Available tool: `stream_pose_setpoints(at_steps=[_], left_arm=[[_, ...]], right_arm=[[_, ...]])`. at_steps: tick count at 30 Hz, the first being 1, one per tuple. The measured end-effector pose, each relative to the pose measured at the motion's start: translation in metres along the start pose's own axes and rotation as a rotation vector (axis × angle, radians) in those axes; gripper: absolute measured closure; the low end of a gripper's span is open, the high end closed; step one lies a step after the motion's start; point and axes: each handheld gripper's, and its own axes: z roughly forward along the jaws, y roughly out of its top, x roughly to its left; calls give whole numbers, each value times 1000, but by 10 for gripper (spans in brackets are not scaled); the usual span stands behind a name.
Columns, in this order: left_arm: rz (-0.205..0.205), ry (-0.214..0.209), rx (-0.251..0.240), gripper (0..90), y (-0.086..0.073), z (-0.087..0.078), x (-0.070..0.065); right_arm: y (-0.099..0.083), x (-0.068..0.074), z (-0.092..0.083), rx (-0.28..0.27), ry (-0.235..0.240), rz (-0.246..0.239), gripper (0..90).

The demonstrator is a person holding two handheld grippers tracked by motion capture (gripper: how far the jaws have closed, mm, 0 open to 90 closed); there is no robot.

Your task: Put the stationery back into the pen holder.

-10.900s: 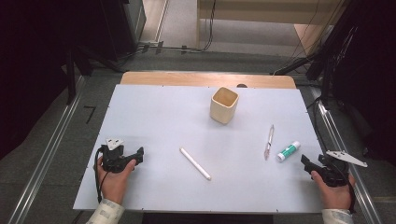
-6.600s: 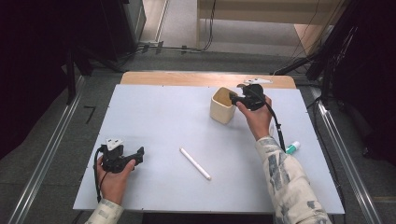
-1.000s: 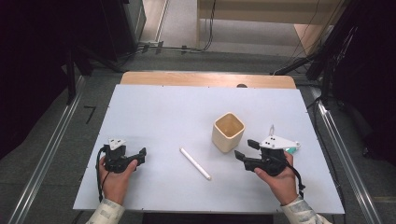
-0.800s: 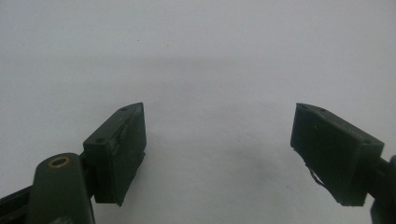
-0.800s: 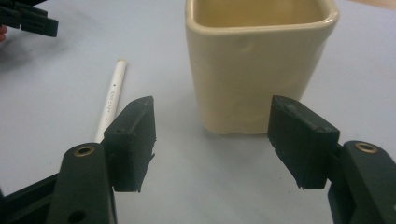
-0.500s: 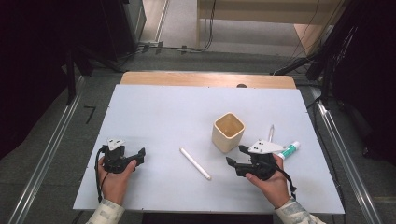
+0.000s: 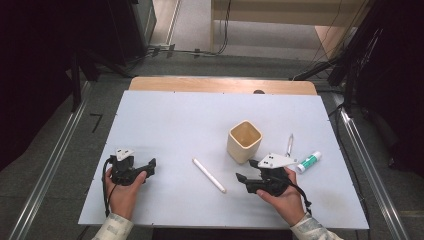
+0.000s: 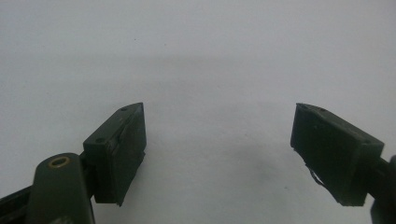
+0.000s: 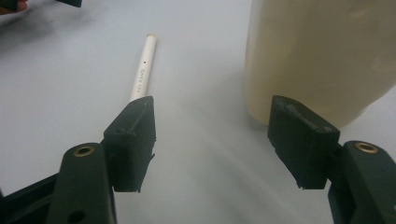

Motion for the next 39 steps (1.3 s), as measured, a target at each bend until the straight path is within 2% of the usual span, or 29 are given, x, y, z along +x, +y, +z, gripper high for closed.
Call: stream_pose_setpoints(at_steps=[17,29,39], left_arm=[[-1,-1,-3,192,0,0,0],[1,-2,-2,192,0,0,0],[2,-4,0,192,0,0,0]], right_arm=[[-1,17,13,29,34,-34,310],[-1,23,25,45,53,-26,310],[-2,33,37,68,65,-54,313]])
